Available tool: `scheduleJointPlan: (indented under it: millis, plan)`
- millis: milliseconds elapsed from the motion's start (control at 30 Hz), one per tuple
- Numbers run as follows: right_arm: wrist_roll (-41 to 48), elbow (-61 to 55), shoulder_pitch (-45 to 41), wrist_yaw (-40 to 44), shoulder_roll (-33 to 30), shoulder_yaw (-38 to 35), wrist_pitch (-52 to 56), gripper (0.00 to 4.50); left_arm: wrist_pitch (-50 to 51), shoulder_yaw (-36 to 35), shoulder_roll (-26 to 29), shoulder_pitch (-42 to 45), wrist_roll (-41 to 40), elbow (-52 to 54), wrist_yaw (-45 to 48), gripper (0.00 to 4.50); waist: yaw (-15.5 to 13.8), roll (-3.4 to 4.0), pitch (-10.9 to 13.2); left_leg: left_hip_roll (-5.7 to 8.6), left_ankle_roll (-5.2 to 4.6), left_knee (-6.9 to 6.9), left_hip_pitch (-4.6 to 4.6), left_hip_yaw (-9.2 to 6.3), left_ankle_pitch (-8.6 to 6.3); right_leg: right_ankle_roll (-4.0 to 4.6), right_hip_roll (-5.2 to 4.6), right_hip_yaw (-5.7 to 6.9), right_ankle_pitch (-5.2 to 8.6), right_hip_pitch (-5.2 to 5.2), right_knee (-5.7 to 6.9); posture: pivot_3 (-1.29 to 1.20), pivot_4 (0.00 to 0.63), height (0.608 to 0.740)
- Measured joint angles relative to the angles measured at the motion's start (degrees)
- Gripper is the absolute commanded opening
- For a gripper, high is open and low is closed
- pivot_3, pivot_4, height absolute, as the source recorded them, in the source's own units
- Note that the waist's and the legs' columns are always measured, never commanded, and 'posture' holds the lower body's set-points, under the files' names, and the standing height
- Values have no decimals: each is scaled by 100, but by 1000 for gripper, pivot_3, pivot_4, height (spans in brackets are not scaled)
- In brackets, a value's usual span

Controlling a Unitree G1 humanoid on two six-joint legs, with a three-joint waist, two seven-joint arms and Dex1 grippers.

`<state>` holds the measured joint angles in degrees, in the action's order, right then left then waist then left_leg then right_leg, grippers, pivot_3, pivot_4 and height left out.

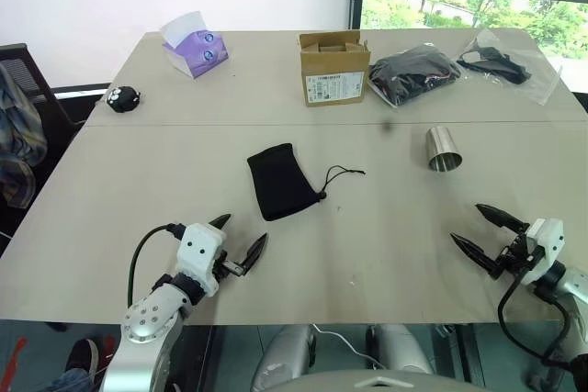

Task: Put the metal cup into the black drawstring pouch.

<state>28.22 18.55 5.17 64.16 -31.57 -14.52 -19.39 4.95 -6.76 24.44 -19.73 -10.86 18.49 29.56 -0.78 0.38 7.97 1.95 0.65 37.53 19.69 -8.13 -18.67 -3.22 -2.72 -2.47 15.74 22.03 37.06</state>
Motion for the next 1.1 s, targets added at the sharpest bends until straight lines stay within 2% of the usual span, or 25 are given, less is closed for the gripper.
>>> scheduleJointPlan:
  millis: [833,1100]
  plan:
    - [5,9,4,116,27,3,-93,4500,44,5,59,-56,-202,-1,305,4472,7,1,-1,0,0,0,-2,1,0,0,1,-1,0,0,2,0,150,740]
    - [148,-1097,713,850,-50,538,287,4500,124,442,259,308,115,135,394,4472,10,-1,-2,0,0,15,-2,1,0,0,1,-3,0,-1,18,0,150,740]
